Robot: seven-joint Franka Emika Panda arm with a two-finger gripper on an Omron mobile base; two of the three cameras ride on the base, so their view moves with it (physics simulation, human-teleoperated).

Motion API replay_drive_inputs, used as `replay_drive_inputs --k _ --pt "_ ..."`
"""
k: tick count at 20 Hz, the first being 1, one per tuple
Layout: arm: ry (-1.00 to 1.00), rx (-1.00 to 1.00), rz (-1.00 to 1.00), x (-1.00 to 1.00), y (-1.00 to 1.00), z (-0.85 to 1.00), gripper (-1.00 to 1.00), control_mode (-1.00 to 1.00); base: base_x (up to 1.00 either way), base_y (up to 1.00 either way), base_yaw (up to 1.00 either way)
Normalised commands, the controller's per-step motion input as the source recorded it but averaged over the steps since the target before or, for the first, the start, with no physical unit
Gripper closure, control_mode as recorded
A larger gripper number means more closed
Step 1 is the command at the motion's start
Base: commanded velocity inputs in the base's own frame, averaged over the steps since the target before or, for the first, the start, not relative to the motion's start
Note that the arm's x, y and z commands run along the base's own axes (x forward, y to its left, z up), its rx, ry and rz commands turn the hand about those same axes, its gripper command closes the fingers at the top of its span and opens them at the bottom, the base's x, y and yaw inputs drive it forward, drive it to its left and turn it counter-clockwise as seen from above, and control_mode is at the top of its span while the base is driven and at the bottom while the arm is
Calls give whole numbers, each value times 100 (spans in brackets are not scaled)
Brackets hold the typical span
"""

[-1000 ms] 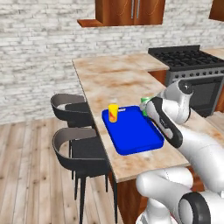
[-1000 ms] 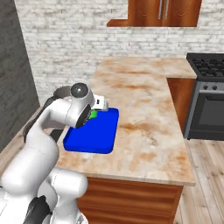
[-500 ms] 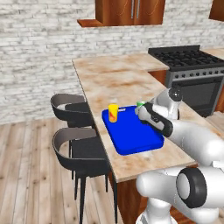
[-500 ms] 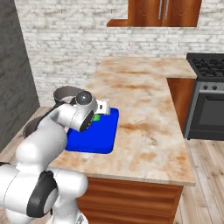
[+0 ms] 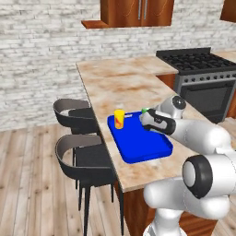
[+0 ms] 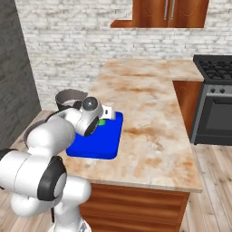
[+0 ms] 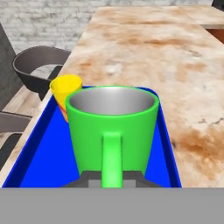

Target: There is a tray on the dining counter. Grab the cup, mug, and pitcher and place them on the tray. The pitcher may be placed next to the tray if it cannot fit the tray.

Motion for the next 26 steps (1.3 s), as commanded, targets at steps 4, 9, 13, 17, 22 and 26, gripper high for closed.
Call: replay_drive_inputs --k 4,9,13,17,22,26 --pt "-7 0 0 10 0 -14 100 -100 0 0 0" --pt "-7 0 0 17 0 -19 100 -100 0 0 0" --pt "-1 0 0 21 0 -26 100 -100 0 0 0" --pt "0 0 0 27 0 -18 100 -100 0 0 0" --pt "0 0 0 29 0 -13 100 -100 0 0 0" --pt "0 0 0 14 0 -19 100 -100 0 0 0"
